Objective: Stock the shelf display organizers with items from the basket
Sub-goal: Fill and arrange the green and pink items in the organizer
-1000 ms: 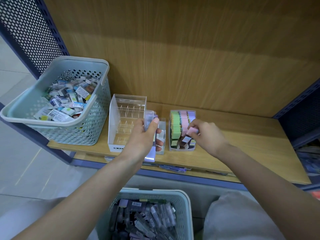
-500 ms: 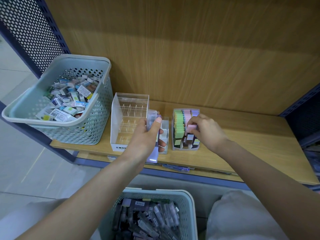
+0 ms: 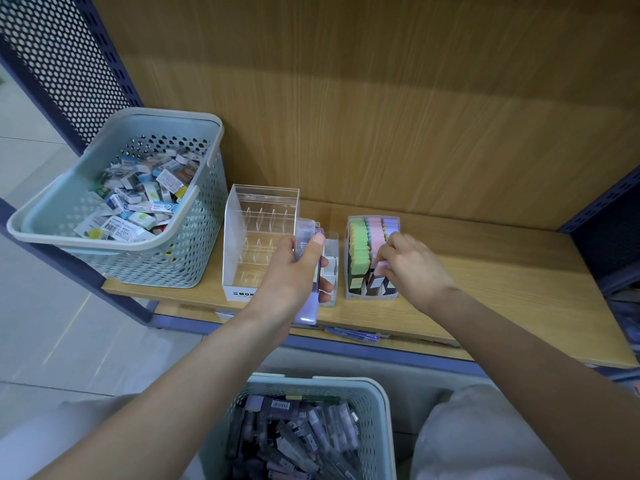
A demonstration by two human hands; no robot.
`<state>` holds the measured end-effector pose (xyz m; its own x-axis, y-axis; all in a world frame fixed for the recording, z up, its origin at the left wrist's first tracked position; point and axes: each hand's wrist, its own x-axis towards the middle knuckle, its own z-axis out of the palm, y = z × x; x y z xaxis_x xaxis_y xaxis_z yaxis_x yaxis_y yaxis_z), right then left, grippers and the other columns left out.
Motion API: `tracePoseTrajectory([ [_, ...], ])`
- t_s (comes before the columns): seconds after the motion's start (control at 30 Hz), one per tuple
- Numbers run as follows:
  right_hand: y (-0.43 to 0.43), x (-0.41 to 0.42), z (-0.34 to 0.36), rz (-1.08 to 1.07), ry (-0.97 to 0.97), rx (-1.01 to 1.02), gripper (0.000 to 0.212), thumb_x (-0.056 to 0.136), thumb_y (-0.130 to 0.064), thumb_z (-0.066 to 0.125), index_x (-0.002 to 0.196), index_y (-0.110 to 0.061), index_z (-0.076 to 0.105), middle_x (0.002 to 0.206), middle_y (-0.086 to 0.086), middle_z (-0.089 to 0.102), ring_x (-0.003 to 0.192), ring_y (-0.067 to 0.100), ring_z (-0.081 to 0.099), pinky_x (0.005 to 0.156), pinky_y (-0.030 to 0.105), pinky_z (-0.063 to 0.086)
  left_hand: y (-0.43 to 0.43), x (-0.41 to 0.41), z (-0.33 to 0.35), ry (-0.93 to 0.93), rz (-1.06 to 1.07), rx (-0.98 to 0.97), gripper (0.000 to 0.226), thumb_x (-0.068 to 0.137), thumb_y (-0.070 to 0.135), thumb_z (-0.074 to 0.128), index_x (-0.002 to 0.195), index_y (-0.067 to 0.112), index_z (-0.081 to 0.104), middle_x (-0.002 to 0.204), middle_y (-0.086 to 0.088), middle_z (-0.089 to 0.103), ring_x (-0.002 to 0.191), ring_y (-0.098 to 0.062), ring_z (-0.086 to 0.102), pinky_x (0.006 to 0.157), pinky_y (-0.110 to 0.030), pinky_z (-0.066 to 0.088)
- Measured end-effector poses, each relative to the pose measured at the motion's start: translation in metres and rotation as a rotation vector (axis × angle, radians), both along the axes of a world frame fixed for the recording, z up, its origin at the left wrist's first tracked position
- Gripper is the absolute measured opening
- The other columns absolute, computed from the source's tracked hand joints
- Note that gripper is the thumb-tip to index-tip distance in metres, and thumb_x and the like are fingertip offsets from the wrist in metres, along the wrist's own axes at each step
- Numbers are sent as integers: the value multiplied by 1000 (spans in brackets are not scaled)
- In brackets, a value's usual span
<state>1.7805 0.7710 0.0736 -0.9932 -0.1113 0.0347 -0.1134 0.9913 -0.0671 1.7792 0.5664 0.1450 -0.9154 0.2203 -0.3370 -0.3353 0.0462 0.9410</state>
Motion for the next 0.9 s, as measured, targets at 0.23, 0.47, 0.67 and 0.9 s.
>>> tracePoseTrajectory([
  [0.23,-11,3,4,-105,-86,82,29,89,-1,48,115,-13,45,111,5,53,93,24,55,65,30,40,2,3,3,-18,-32,41,13,98,23,46,106,15,52,79,-2,57,48,-12,59,61,-30,55],
  [0.47,-48,26,66,-217,53,-827,28,96,-28,48,122,-17,53,100,-8,56,86,14,60,78,28,50,4,8,5,-33,-76,83,13,98,24,46,94,18,57,75,-1,63,50,-13,61,53,-25,54],
  [0.67,-63,36,85,-310,-151,-1247,33,87,-14,65,118,-11,56,95,6,63,65,10,65,69,18,56,5,16,4,-19,-176,97,21,99,24,45,102,10,61,79,-4,67,54,-14,62,57,-27,56],
  [0.9,-57,38,90,-391,-273,-1347,28,85,-11,68,111,-10,60,82,4,65,69,10,66,69,16,56,5,23,4,-23,-244,105,18,100,23,41,106,21,59,77,0,66,57,-11,62,56,-25,55],
])
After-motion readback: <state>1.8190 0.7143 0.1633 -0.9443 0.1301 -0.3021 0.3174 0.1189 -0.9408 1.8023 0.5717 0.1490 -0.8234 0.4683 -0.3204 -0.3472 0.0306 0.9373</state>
